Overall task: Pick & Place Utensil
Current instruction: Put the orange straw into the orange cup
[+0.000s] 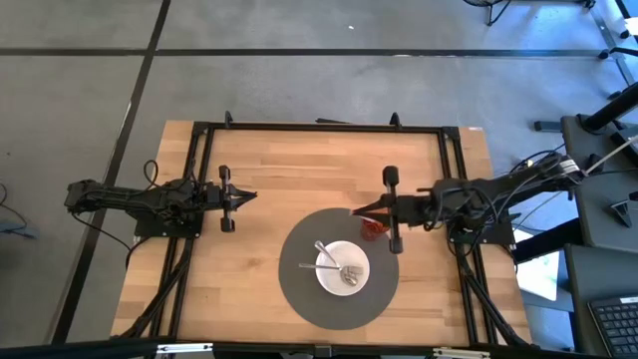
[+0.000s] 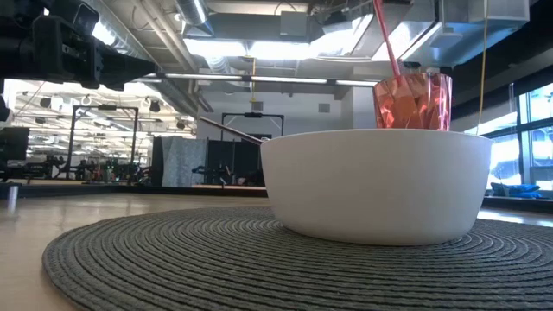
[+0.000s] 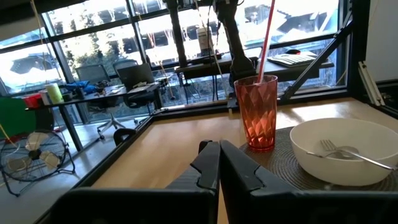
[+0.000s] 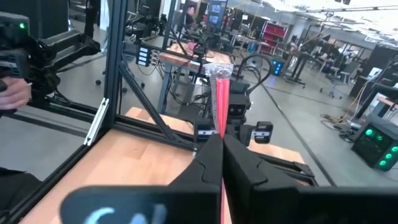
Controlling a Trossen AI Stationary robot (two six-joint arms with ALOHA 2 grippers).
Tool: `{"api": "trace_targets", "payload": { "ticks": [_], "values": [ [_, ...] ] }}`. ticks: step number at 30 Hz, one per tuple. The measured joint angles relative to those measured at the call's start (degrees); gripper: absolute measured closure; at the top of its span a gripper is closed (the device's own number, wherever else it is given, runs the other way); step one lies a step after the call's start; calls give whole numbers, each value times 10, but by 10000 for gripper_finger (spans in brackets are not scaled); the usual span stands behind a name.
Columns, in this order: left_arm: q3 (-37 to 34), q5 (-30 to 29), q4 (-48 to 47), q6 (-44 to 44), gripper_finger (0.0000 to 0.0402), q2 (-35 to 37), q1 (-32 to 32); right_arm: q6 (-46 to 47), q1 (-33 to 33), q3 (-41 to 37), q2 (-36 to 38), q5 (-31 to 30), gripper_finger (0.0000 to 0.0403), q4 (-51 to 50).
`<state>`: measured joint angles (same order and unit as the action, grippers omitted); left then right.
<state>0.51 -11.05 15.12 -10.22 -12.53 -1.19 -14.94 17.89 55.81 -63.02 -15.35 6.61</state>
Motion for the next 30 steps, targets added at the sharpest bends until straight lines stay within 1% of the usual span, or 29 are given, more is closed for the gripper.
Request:
{"api": "trace_targets", "payload": {
  "ticks": [6, 8, 13, 17, 20, 24, 30],
  "values": [
    [0, 0, -3, 0, 394, 0, 0, -4, 0, 0, -8, 0, 400, 2],
    [0, 0, -4, 0, 394, 0, 0, 3, 0, -15, -4, 0, 401, 9],
    [0, 0, -4, 0, 394, 0, 0, 21, 0, -93, 24, -12, 401, 71],
    [0, 0, -4, 0, 393, 0, 0, 21, 0, -163, 62, -20, 401, 147],
    [0, 0, -4, 0, 395, 0, 0, 25, 0, -207, 94, -20, 401, 182],
    [0, 0, -4, 0, 398, 0, 0, 42, -1, -256, 123, -20, 401, 206],
    [0, 0, -3, 0, 395, 0, 0, 57, -1, -299, 128, -20, 401, 228]
  ]
}}
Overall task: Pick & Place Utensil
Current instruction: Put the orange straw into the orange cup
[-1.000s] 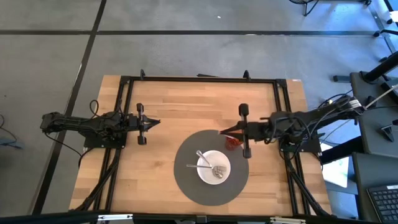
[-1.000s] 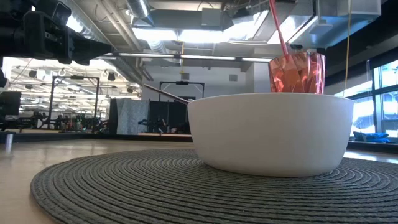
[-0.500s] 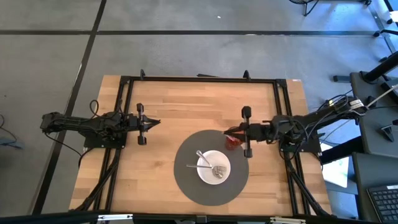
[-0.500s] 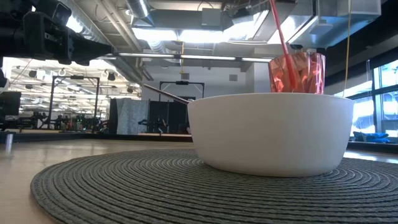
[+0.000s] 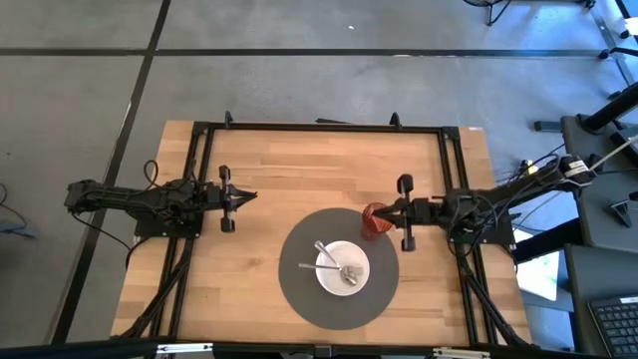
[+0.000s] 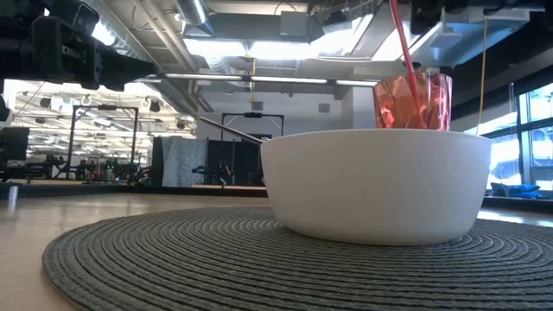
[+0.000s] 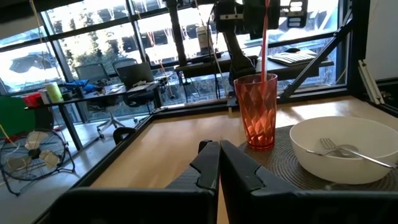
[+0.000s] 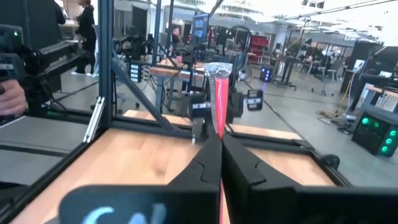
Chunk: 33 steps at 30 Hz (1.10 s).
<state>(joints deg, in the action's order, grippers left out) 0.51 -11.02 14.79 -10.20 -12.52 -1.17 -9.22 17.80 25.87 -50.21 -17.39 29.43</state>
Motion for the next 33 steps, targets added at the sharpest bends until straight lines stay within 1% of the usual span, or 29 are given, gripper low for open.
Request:
{"api": "trace_targets", "payload": {
  "ticks": [5, 8, 13, 22, 28, 33],
  "values": [
    [0, 0, 0, 0, 396, 0, 0, -2, 0, -22, 0, -5, 400, 28],
    [0, -1, 0, 0, 396, 0, 0, 2, 0, -33, 0, -11, 400, 25],
    [0, -20, 0, 0, 398, 0, 0, 9, 0, -45, 0, -11, 400, 27],
    [0, -20, 0, 0, 395, 0, 0, 12, 0, -45, -3, -11, 398, 24],
    [0, -20, 0, 0, 396, 0, 0, 27, 0, -45, -3, -11, 375, 24],
    [0, -20, 0, 0, 394, 0, 0, 34, 0, -45, -3, -15, 345, 20]
  ]
}}
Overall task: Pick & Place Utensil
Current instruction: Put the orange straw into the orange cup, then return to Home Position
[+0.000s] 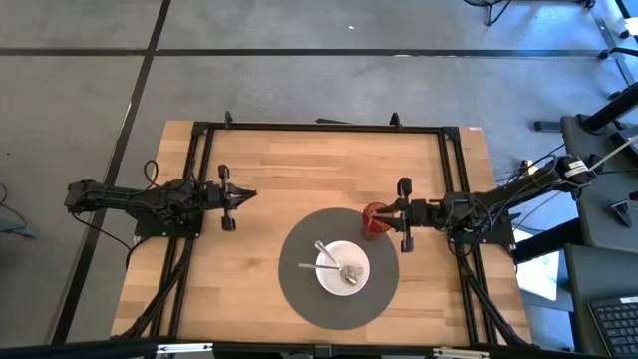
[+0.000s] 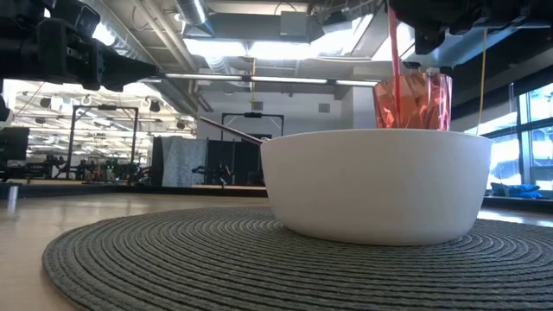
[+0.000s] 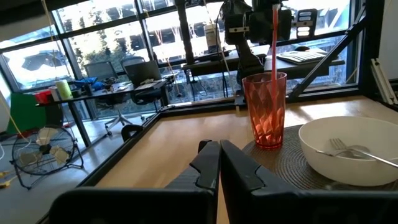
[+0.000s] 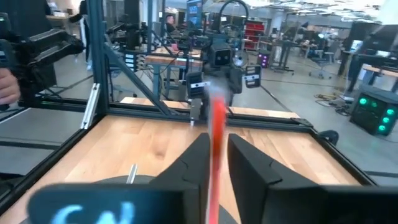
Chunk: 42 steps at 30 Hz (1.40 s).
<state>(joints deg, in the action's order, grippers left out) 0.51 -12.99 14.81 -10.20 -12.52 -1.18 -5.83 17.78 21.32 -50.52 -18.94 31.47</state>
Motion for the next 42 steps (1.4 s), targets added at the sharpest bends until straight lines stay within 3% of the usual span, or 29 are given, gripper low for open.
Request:
{"api": "trace_targets", "payload": {
  "ticks": [7, 13, 18, 23, 25, 37, 42],
  "values": [
    [0, 0, 0, 0, 394, 0, 0, -12, 0, 4, 3, -60, 301, 4],
    [0, 1, 0, 0, 393, 0, 0, -36, 0, 41, 50, -56, 289, -14],
    [0, 3, 0, 0, 394, 0, 0, -56, 0, 78, 121, -46, 310, -136],
    [0, 6, 0, 0, 395, 0, 0, -65, 0, 61, 214, 46, 376, -151],
    [0, 6, 0, 0, 396, 0, 0, -66, 1, 46, 260, 55, 395, -161],
    [0, 6, 10, 23, 400, 0, 0, -37, 0, -86, 488, 31, 398, -223],
    [0, 1, 22, 15, 398, 0, 0, -32, 0, -120, 499, 25, 399, -238]
  ]
}}
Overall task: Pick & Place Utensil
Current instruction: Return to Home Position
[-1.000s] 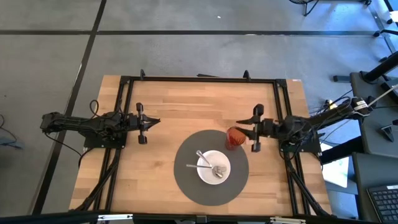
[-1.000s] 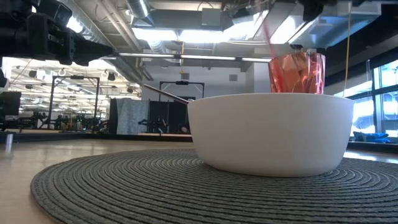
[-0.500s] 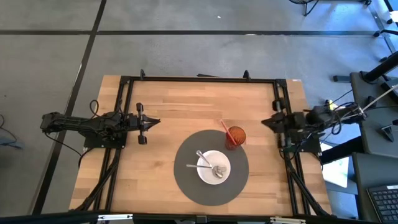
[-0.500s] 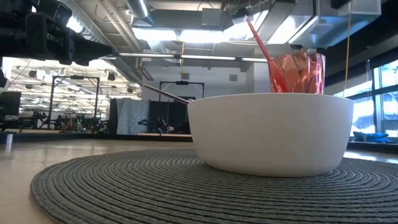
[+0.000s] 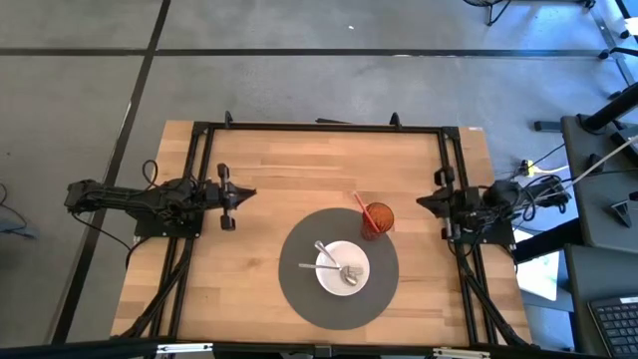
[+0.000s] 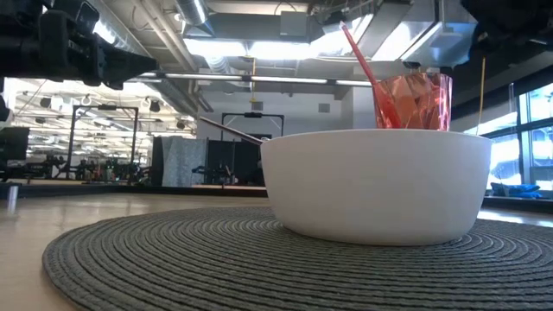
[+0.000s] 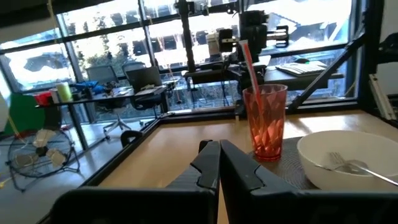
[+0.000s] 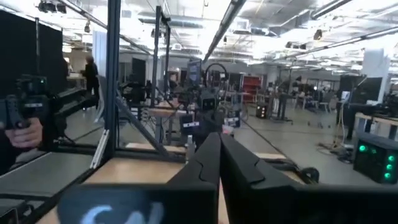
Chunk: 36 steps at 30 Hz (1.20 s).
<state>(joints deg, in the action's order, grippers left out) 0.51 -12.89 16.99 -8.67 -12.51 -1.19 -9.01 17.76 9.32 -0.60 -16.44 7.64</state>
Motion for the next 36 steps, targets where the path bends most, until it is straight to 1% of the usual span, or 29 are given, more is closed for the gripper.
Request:
{"api": "trace_targets", "payload": {
  "ticks": [4, 10, 13, 15, 22, 26, 29, 32, 34, 36],
  "values": [
    [0, -15, -5, 0, 400, -1, 0, -4, 0, -14, -4, -11, 400, -5],
    [0, -11, -5, 0, 396, -1, 0, 0, 0, -53, -1, -12, 400, 0],
    [0, -10, -5, 0, 397, -2, 0, 7, -1, -85, -1, -20, 400, 20],
    [0, -9, -5, 0, 399, -2, 0, 10, -6, -90, -2, -20, 400, 12],
    [0, -8, -5, 8, 398, -2, 0, 15, -44, -90, -2, -20, 400, -3],
    [0, -11, -5, -13, 400, -2, 0, 15, -73, -90, -2, -20, 401, -26],
    [0, -35, -5, -20, 398, -2, 0, 16, -98, -90, -2, -20, 401, -35],
    [0, -54, -5, -17, 399, -2, 0, 17, -118, -90, -2, 3, 401, -39],
    [0, -51, -5, -19, 400, -2, 0, 16, -127, -90, -2, 33, 401, -41],
    [0, -37, -13, -29, 399, -2, 0, 18, -135, -90, -3, 47, 401, -49]
  ]
}}
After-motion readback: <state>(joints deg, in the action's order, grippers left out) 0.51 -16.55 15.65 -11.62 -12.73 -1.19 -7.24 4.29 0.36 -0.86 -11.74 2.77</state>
